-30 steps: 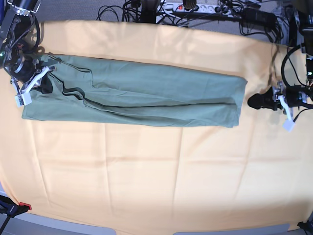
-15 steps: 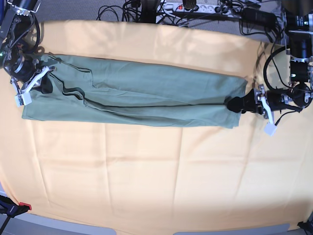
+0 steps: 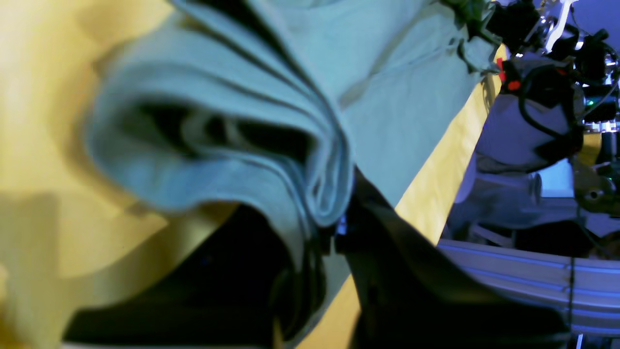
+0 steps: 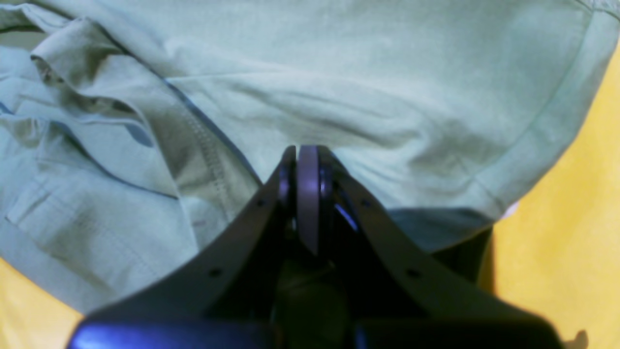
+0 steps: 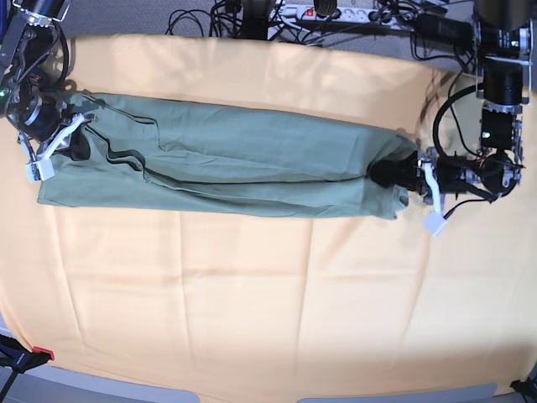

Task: Fold the T-shirt properly
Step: 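Move the left gripper to the strip's free end and grasp it, then drag the held end toward the right gripper, folding the strip in half, then open both grippers and withdraw the left gripper from the shirt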

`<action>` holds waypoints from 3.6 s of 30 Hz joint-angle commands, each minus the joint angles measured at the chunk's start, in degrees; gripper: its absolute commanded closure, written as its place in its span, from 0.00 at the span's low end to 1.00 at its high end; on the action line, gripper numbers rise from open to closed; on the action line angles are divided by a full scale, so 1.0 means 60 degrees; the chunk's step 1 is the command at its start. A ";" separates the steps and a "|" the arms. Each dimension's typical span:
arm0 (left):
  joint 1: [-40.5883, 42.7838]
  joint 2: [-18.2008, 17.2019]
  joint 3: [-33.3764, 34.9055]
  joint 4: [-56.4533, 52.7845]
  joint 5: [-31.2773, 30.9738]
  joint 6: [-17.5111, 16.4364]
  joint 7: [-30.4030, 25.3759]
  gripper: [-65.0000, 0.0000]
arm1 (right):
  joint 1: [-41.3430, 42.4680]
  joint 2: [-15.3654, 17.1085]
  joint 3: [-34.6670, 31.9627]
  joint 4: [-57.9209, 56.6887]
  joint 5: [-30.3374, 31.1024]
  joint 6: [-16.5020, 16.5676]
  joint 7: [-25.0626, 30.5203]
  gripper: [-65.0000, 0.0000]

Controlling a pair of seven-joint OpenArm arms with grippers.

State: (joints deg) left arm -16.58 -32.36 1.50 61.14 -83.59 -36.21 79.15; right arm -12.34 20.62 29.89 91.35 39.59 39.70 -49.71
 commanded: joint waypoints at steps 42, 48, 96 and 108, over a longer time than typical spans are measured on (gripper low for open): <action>-0.0619 0.0029 -0.0969 0.2262 -0.0235 0.0047 0.0080 1.00 | 0.0076 0.0164 0.0080 0.0106 0.0066 0.0029 0.0073 1.00; -0.0623 0.0714 -0.0911 0.3009 -0.0235 0.0044 0.0062 1.00 | 0.0076 0.0164 0.0080 0.0106 0.0066 0.0029 0.0066 1.00; -0.0266 0.3963 -0.0149 0.3016 0.1413 -0.0632 -0.2335 1.00 | 0.0441 0.0535 0.0153 0.0153 0.0641 0.0049 -0.0055 0.60; -0.0306 0.2335 -0.2146 0.3016 0.1628 -0.0521 -0.2302 1.00 | 0.0900 0.0987 0.2441 -0.0138 0.1406 -0.1705 -0.1417 0.35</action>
State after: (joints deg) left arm -16.97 -18.11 -11.07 78.32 -72.03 -39.27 66.59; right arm -7.51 25.23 44.21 89.97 47.31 29.08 -59.22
